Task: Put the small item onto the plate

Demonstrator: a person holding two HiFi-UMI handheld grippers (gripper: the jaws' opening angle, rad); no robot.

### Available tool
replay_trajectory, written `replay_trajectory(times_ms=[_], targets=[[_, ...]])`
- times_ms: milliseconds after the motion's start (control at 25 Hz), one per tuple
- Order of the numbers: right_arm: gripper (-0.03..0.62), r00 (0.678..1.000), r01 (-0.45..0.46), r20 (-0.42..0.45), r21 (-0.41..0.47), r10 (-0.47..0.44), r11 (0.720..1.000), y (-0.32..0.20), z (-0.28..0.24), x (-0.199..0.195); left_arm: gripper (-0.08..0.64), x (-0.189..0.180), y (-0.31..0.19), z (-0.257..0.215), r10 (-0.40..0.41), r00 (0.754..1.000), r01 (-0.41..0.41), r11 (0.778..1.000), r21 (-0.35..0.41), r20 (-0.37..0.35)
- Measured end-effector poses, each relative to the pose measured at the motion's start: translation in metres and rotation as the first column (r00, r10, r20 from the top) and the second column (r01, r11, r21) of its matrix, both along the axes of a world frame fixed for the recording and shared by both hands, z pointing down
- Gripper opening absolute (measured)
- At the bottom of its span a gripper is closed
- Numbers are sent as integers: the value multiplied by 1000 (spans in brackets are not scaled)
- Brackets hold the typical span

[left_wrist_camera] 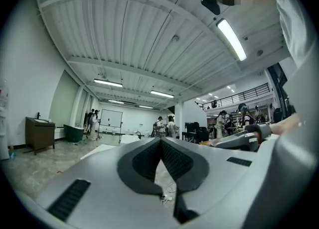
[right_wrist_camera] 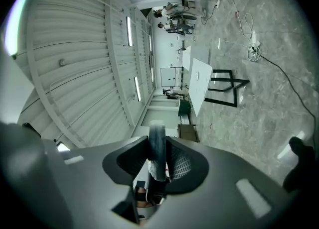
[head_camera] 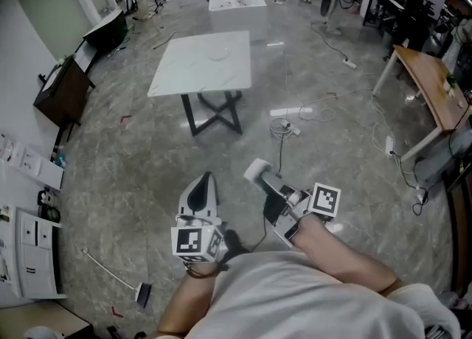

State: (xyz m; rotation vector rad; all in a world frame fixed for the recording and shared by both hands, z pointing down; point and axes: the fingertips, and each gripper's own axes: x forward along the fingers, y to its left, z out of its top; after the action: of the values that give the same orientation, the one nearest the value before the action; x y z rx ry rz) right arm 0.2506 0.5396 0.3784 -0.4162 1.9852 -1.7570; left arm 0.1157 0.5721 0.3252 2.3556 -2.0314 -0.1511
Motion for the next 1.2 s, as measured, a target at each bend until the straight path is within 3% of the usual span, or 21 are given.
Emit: replay_trajectory(times_ms=[400,840,1200], targets=[[101,999,-49,1,9,49,999,-58,-1,-78,6,-81,-61,9,36,999,-37,999,-23,-33],[101,994,-109,23,26,108,994,-119,-26,-184,6,-184,-131,-14,99,995,-99,995,-20,4],[101,995,-97,14,22,97,995,-164,-24,-218,6,-216,-174,-13,94,996,-94,995,-20,4]])
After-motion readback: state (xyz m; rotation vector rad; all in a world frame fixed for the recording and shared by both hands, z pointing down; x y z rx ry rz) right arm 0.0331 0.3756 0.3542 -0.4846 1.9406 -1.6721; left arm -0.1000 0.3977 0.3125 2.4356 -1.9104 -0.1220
